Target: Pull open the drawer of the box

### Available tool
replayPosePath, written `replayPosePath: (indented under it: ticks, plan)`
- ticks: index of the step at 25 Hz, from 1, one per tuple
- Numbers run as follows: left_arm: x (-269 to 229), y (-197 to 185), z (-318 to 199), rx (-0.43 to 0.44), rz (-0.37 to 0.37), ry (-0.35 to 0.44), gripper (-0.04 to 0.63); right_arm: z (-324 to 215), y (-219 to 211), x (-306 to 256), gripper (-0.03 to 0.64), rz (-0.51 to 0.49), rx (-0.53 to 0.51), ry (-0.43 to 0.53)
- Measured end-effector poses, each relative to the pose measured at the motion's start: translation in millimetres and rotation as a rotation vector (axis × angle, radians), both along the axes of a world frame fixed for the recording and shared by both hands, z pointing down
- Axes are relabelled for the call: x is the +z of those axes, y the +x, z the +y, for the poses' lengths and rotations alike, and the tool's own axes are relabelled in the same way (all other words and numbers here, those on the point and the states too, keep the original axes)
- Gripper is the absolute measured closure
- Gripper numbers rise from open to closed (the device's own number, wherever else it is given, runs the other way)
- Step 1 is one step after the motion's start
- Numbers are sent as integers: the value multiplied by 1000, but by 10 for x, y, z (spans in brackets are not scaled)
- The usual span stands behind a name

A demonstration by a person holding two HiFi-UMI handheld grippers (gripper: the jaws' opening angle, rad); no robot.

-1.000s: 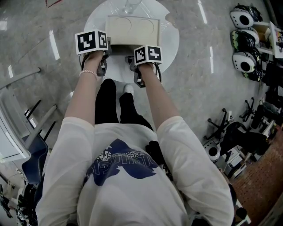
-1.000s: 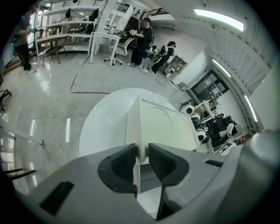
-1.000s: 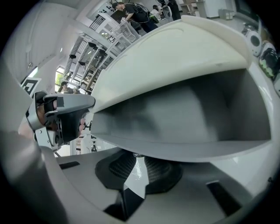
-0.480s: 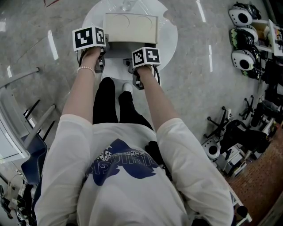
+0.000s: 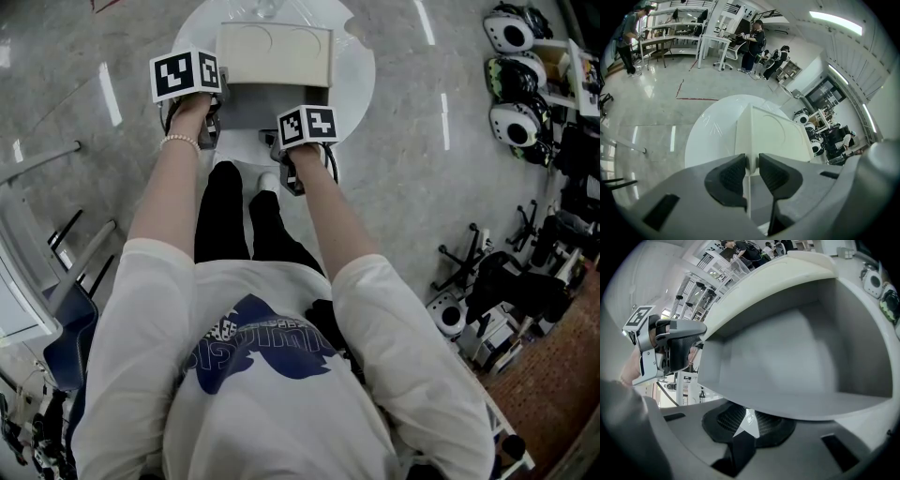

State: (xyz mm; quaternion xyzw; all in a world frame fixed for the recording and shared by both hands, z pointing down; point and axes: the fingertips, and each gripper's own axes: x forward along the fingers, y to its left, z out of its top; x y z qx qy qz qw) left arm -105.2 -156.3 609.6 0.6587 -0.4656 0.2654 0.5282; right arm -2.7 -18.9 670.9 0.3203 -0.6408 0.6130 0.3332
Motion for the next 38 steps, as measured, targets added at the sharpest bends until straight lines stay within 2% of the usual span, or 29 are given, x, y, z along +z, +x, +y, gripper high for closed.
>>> replayPosePath:
  ticks: [14,38]
  plan:
    - [-5,4,10,-8,5,8,497,222,18,20,565,-5,-9,-7]
    - [-6,-10,-12,-22,0,22,497,199,0,65,565,-18,9,-15]
